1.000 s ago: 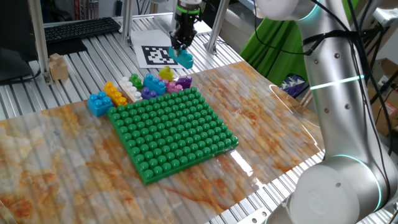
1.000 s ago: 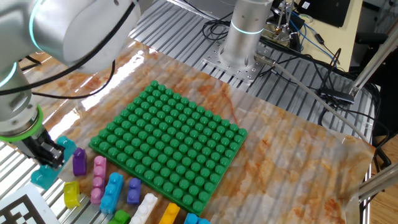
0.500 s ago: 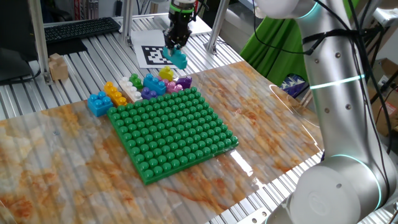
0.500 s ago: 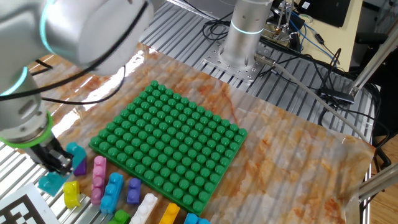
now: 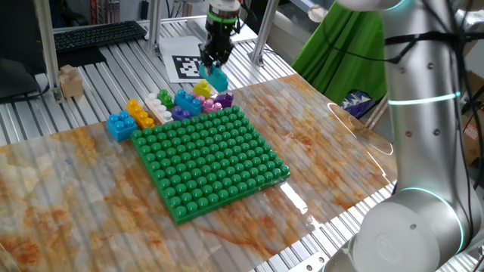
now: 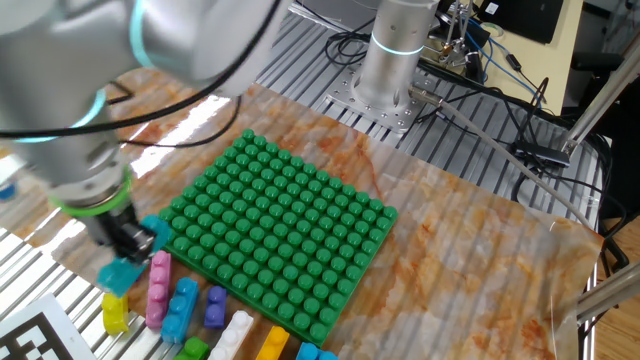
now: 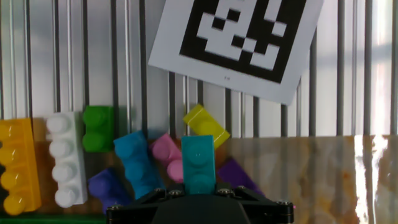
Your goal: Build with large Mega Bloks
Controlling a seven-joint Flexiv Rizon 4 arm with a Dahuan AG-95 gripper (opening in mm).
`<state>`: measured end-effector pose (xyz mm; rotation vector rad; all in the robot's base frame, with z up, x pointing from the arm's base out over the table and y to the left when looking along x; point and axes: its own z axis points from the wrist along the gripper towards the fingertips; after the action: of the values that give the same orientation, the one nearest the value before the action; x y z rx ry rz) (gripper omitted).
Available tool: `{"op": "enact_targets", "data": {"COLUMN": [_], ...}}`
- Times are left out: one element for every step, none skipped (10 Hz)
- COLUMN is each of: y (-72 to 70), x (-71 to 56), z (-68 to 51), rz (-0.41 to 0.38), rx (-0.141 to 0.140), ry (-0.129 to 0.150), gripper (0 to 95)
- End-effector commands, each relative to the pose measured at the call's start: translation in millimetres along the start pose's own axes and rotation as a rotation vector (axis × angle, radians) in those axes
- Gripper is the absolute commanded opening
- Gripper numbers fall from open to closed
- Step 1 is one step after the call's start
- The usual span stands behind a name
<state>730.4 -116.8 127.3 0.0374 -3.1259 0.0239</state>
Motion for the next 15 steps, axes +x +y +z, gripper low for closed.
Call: {"op": "enact_targets", "data": {"y": [7.4,10.3,12.6,16.8,20.1,23.7,27.2,30.6,33.3,35.4,36.5,36.8,36.8,36.8,36.8], "x": [11.0,18.0,24.5,31.7,34.6,38.3,40.9,44.0,46.3,48.2,49.1,49.1,49.1,49.1,49.1], "z": [5.0,8.2,11.2,13.1,12.7,12.4,10.9,7.8,4.9,3.5,3.0,2.9,2.9,2.9,2.9], "rz": [0.003,0.003,0.005,0.016,0.025,0.029,0.029,0.025,0.028,0.027,0.026,0.030,0.035,0.048,0.074], "rx": [0.001,0.000,0.002,0.002,0.001,0.003,0.002,0.002,0.004,0.006,0.006,0.009,0.012,0.017,0.021], "ry": [-0.015,-0.018,-0.027,-0.029,-0.027,-0.029,-0.026,-0.026,-0.027,-0.024,-0.020,-0.021,-0.022,-0.018,-0.004], "gripper": [0.0,0.0,0.0,0.0,0.0,0.0,0.0,0.0,0.0,0.0,0.0,0.0,0.0,0.0,0.0]}}
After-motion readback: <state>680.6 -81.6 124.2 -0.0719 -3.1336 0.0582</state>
